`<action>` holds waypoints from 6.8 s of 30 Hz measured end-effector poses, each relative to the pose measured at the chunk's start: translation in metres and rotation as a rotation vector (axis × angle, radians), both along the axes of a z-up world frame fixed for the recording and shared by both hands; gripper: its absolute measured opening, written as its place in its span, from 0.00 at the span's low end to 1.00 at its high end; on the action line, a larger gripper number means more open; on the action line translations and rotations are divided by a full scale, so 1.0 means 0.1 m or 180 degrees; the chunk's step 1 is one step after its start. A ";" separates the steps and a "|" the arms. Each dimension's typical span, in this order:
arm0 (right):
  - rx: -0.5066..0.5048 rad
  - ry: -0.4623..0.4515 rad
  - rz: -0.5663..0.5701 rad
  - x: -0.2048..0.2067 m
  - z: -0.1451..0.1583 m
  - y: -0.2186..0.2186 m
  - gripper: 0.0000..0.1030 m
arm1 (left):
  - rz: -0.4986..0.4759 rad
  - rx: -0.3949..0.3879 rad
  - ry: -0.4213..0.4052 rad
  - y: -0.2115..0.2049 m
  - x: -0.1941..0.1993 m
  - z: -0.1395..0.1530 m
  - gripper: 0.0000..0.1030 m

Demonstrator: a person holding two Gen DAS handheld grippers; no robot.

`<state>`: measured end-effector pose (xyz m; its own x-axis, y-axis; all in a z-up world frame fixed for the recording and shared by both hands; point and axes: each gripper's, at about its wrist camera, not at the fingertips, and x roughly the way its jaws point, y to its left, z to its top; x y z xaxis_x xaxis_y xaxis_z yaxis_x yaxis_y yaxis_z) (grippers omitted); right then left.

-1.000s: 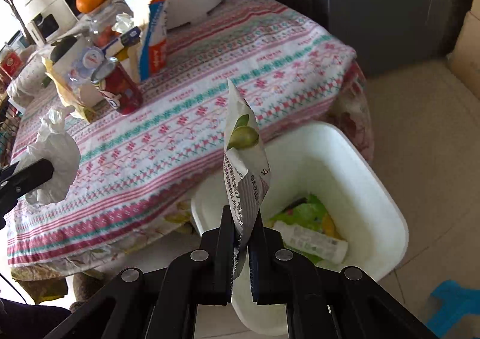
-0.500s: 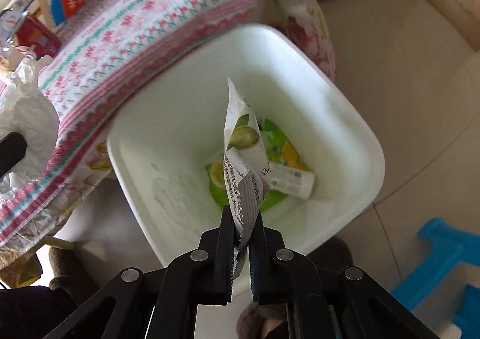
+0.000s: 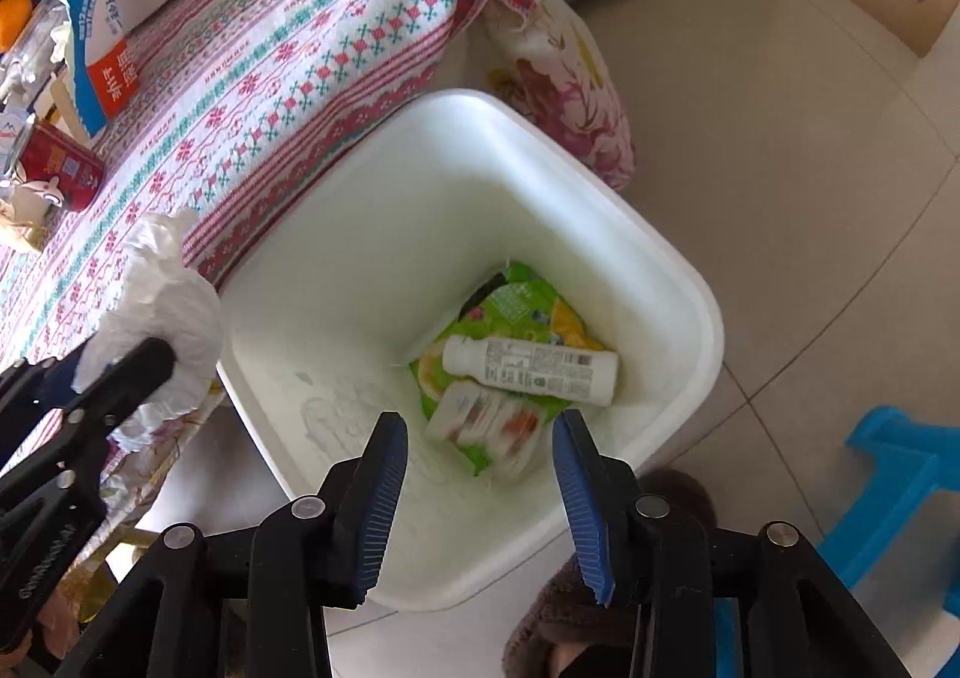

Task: Collect trash
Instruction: 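Open the left tool to drop the tissue into the bin, then grasp the yellow bread bag with the left tool while the right tool reaches the red can, then grasp the red can with the right tool while the left tool holds the bread bag up, then carry the red can with the right tool over the bin while the left tool carries the bread bag, then open the left tool to drop the yellow bread bag into the white bin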

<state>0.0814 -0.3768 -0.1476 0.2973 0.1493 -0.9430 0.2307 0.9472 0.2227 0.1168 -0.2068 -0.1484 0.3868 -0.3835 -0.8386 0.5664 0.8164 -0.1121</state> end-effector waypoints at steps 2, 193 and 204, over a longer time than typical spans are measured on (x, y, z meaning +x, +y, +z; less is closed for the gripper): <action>-0.0035 -0.0012 -0.0001 0.00 0.01 -0.01 0.45 | -0.0013 -0.0009 0.0004 -0.02 0.00 -0.02 0.28; -0.0294 -0.0461 0.0181 0.40 0.34 -0.27 0.55 | 0.0155 -0.0040 -0.0114 -0.01 0.16 0.08 0.55; -0.0378 -0.0121 0.0299 0.50 0.02 -0.07 0.55 | 0.0311 0.0155 -0.0403 0.36 0.03 0.38 0.60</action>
